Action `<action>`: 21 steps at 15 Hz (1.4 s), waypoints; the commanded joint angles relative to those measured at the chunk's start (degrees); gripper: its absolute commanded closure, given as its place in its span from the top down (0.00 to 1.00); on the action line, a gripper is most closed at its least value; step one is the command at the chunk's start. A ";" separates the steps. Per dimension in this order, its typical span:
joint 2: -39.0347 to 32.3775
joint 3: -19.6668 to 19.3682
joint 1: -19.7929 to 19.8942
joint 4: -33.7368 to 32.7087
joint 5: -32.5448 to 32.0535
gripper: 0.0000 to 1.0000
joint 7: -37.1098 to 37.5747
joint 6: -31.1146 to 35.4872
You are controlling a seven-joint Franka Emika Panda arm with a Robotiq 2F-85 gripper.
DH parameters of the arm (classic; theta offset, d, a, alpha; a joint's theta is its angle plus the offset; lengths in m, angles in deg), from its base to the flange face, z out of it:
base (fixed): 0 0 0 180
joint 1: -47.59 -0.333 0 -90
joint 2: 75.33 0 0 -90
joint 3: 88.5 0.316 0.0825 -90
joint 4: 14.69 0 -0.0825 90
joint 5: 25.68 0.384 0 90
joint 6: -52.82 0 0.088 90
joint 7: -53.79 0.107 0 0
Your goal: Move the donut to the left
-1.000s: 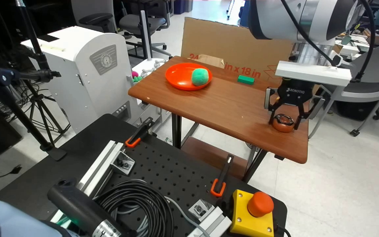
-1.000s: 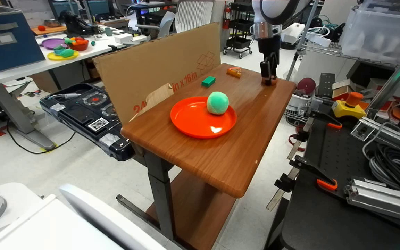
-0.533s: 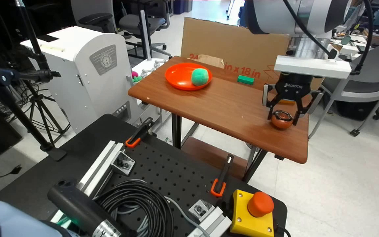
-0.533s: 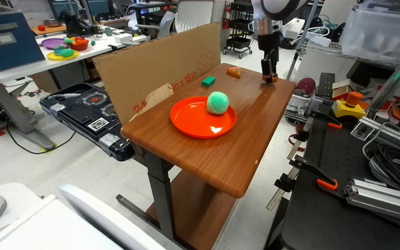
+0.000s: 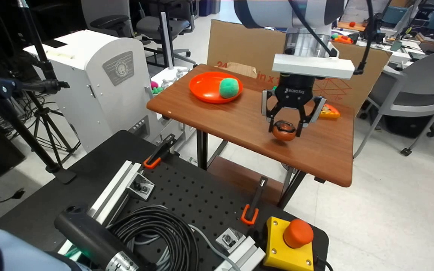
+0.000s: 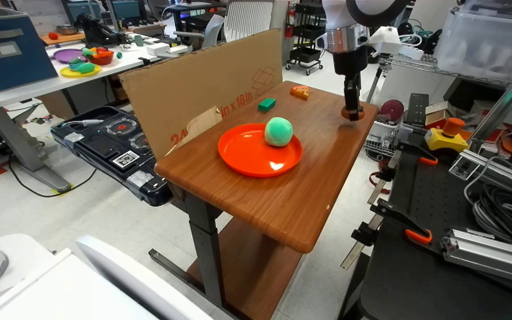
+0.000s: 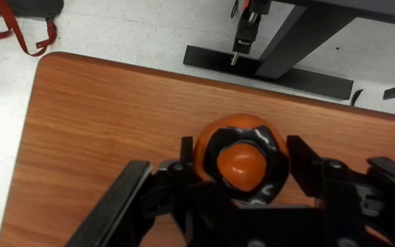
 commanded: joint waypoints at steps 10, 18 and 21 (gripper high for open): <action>1.07 1.00 -3.59 4.34 -3.65 0.98 3.42 6.78; 11.25 1.77 4.11 6.23 5.95 1.00 -6.96 -5.60; 9.22 0.98 3.39 4.38 4.45 1.00 -5.28 -5.06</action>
